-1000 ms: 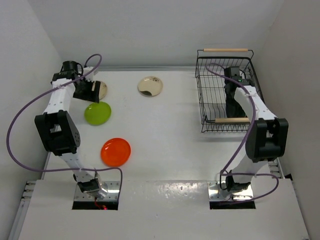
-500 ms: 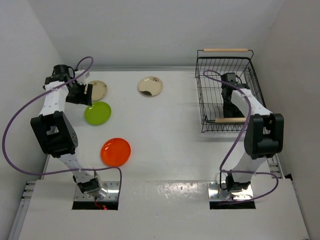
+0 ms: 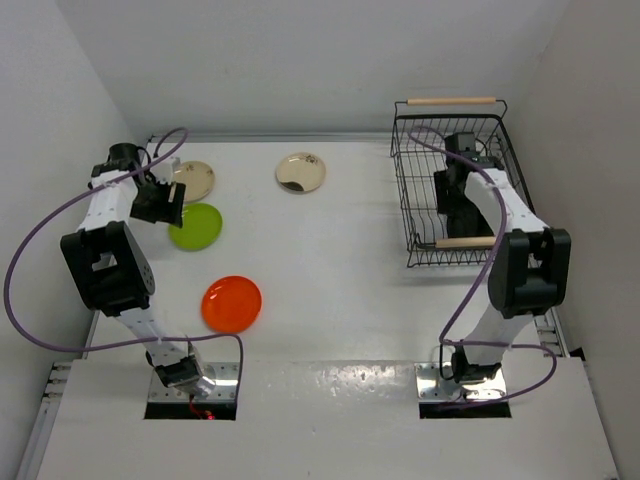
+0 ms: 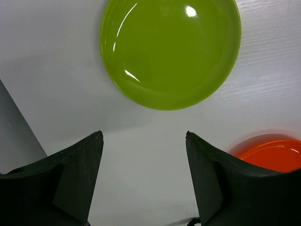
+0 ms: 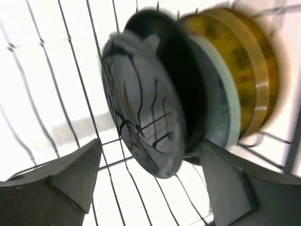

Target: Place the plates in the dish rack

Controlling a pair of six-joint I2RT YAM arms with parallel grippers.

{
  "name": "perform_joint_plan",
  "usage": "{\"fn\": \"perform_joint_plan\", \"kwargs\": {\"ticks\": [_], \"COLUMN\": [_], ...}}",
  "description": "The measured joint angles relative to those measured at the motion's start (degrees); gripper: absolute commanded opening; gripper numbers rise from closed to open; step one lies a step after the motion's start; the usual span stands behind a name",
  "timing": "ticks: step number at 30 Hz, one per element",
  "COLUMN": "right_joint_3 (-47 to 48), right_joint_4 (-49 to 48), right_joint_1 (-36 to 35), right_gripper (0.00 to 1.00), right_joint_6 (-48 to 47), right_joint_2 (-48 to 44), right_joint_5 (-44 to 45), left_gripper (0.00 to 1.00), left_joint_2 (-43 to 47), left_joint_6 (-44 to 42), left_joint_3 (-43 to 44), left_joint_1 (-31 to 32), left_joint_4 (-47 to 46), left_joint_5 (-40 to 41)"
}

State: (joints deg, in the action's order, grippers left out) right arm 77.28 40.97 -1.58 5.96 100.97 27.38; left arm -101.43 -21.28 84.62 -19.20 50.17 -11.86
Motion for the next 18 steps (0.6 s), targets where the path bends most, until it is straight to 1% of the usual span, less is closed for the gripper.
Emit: {"fn": "perform_joint_plan", "kwargs": {"ticks": [1,2,6,7,10,11,12,13,15,17,18], "right_joint_3": [1.33,2.62,7.85,8.59,9.44,9.4,9.25,8.61,6.1,2.56,0.55], "right_joint_4": [0.46,0.83,1.42,1.29,0.44,0.07,-0.44,-1.6,-4.46,-8.24,-9.81], "right_joint_1": [-0.09,-0.22,-1.81,-2.36,-4.5,-5.16,-5.81,-6.45,-7.5,-7.98,-8.13], "right_gripper": [0.89,0.91,0.93,0.9,0.57,0.34,0.29,0.27,0.49,0.7,0.72], "right_joint_6": [-0.2,-0.42,-1.25,-1.25,-1.38,-1.31,-1.46,-0.94,0.55,2.27,3.67], "right_joint_2": [-0.72,-1.68,-7.91,-9.64,-15.39,-17.07,-18.56,-20.24,-23.82,-27.15,-28.61], "right_joint_5": [-0.31,-0.46,-0.9,-1.05,-2.75,-3.98,-5.2,-6.62,-10.58,-14.91,-17.05], "left_gripper": [0.76,0.76,0.76,0.76,0.76,0.76,0.76,0.76,0.76,0.76,0.77], "left_joint_2": [0.0,0.0,0.0,0.0,0.0,0.0,0.0,-0.04,-0.79,-2.08,-3.04], "left_joint_6": [-0.13,-0.33,-0.57,-0.57,-0.59,-0.57,-0.5,-0.46,0.31,1.81,2.73], "left_joint_3": [-0.13,-0.15,-0.15,-0.15,-0.15,-0.15,-0.13,-0.07,1.14,2.95,4.11], "left_joint_1": [-0.09,-0.2,-0.68,-0.76,-0.87,-0.94,-1.03,-1.11,-1.42,-1.64,-1.73], "left_joint_4": [-0.04,-0.09,-0.2,-0.2,-0.59,-0.76,-1.07,-1.36,-2.12,-4.83,-6.32], "left_joint_5": [0.15,0.24,0.35,0.37,0.39,0.35,0.24,0.0,-0.96,-1.92,-2.36]}}
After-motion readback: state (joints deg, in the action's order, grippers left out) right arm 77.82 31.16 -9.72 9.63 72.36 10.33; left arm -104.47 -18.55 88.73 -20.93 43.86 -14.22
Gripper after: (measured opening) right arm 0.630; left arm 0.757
